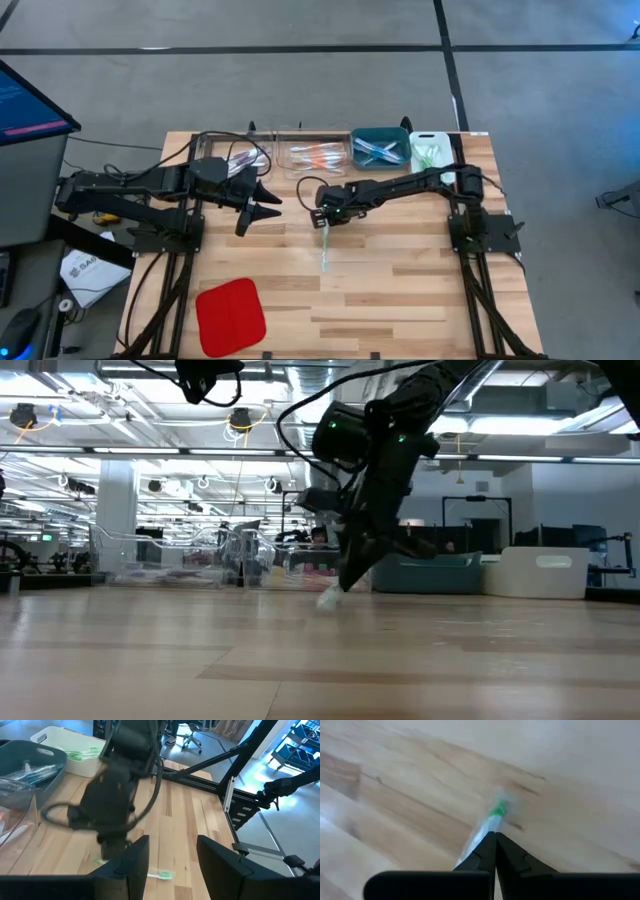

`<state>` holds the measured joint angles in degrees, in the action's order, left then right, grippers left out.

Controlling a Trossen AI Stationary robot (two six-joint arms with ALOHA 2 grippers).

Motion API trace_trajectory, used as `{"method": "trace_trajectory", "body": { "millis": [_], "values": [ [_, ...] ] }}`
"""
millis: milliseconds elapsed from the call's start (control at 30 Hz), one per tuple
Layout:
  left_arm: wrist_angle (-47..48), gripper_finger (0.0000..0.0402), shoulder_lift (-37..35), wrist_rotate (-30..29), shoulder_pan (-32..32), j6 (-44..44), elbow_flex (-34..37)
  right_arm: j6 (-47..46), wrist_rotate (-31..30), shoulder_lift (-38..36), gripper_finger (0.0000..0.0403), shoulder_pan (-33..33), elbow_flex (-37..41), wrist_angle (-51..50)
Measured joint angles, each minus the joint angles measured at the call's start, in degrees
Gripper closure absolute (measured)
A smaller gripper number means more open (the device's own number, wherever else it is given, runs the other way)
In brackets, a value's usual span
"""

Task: Pick & Place Toothbrushes
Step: Put the green toothbrush into the white bin

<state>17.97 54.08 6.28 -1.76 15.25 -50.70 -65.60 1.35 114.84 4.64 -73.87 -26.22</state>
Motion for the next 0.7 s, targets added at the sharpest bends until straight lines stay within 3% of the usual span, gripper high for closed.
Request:
{"method": "trace_trajectory", "body": {
  "millis": [300,700],
  "values": [
    [0.3,0.0244,0.0,0.0,0.0,0.0,0.0,1.3,6.1,5.5,0.0403,-3.1,-3.5,4.9],
    [0.3,0.0244,0.0,1.2,0.2,0.4,0.1,4.8,1.0,7.8,0.0403,-6.2,-11.3,1.6]
  ]
}}
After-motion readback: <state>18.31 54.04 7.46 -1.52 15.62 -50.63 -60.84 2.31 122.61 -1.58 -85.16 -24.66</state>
